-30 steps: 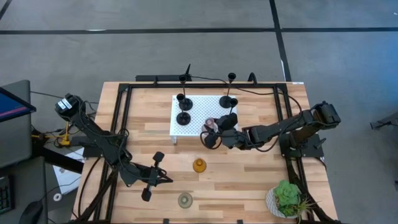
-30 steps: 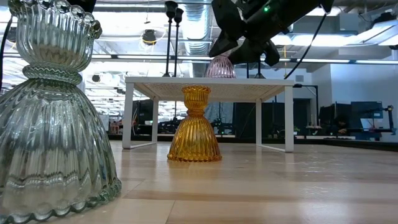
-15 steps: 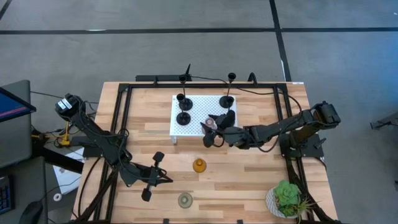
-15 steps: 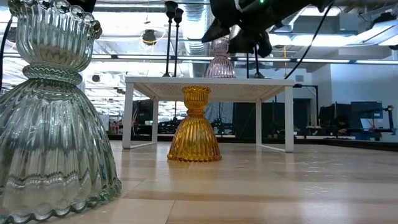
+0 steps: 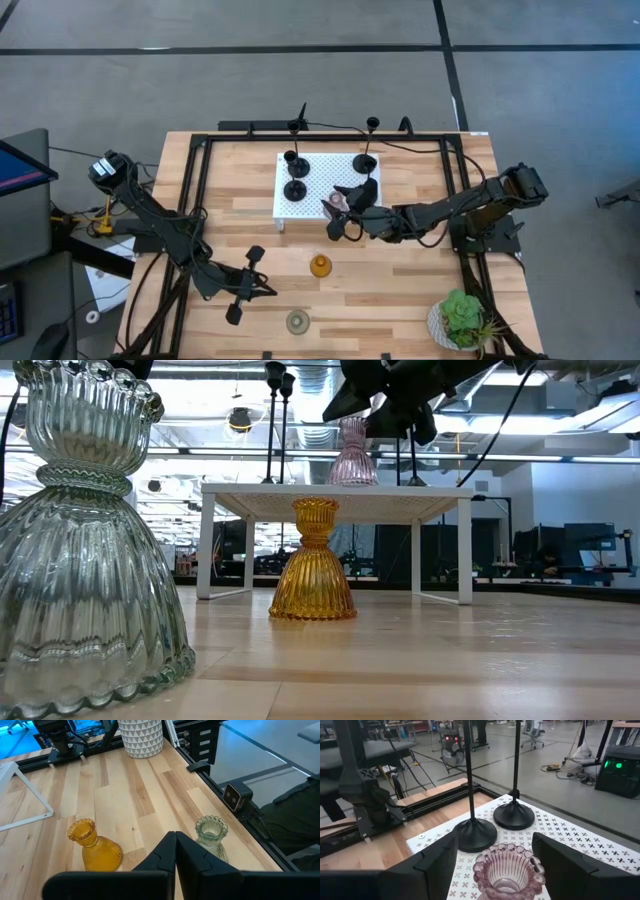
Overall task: Pick & Place candle stick holders
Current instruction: Put the purple candle holder on the shelf
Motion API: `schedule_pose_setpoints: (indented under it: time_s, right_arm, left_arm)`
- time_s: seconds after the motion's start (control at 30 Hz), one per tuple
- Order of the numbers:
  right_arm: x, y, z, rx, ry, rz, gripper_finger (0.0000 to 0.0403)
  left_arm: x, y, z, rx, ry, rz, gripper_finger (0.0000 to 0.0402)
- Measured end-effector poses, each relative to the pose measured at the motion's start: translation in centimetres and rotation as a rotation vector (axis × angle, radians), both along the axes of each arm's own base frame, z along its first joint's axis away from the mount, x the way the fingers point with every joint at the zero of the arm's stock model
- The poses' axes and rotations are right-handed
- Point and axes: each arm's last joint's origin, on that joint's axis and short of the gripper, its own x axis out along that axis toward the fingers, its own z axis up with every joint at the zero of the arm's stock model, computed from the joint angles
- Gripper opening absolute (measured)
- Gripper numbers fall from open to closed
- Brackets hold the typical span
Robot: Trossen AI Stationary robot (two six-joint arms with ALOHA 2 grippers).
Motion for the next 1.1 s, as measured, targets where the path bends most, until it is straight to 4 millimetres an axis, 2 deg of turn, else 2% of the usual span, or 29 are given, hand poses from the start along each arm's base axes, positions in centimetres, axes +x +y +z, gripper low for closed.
schedule_pose_setpoints:
  time_s: [0.23,0.73,1.1]
  right_arm:
    - [-0.1,0.1,0.2,-0.038,-0.002,-0.057,0.0245]
    - [0.2,0.3,1.8,-0.107,-0.100,-0.037,0.0245]
    - [-0.4,3.3,3.2,-0.199,-0.151,0.059,0.0245]
  left_arm:
    - [0.0,0.0,0.0,0.000,0.000,0.000,0.0007]
    - [0.0,0.0,0.0,0.000,0.000,0.000,0.0008]
    - [0.0,0.0,0.0,0.001,0.001,-0.001,0.0008]
